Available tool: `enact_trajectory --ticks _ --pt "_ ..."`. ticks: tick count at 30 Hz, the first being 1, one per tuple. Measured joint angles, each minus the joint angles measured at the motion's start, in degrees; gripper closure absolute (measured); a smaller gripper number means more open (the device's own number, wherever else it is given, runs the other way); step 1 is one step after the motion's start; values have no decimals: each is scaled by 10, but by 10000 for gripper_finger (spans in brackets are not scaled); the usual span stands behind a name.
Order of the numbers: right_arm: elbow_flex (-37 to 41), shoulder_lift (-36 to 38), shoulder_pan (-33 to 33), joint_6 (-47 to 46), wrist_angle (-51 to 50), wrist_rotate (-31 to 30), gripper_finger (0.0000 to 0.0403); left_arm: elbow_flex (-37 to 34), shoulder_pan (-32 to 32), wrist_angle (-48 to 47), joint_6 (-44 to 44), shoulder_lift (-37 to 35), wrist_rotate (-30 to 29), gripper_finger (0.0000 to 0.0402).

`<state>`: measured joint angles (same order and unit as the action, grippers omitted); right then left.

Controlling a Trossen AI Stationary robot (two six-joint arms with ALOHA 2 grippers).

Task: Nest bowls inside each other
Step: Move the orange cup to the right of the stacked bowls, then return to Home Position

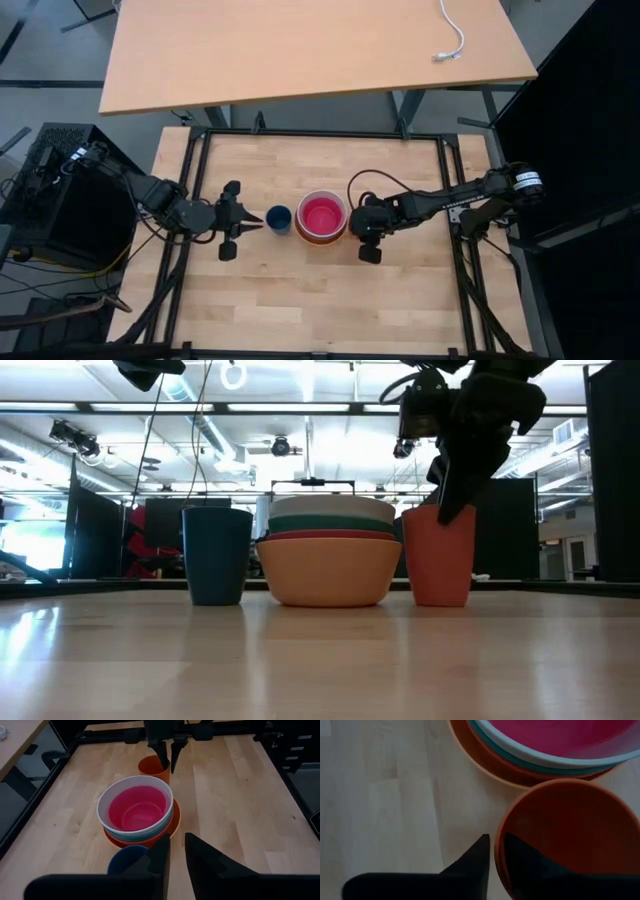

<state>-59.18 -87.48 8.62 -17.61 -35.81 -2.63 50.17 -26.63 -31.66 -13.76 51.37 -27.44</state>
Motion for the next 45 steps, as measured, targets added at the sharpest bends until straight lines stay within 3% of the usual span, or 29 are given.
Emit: enact_trajectory --ticks 4,20,25,30,34,45 --pt "0 4 0 -1 0 0 333 0 0 0 0 0 0 351" --pt "-1 194 -1 101 5 -47 340 0 0 0 73 -4 -13 395" --pt "-1 283 -1 163 11 -92 391 0 0 23 123 -27 -17 401" --pt "8 380 10 207 37 -90 400 -2 0 74 194 -78 -13 402" --pt "56 461 27 224 69 -89 401 -50 0 147 259 -137 7 402" --pt "259 647 44 244 220 -68 402 -210 0 225 249 -309 -44 402"
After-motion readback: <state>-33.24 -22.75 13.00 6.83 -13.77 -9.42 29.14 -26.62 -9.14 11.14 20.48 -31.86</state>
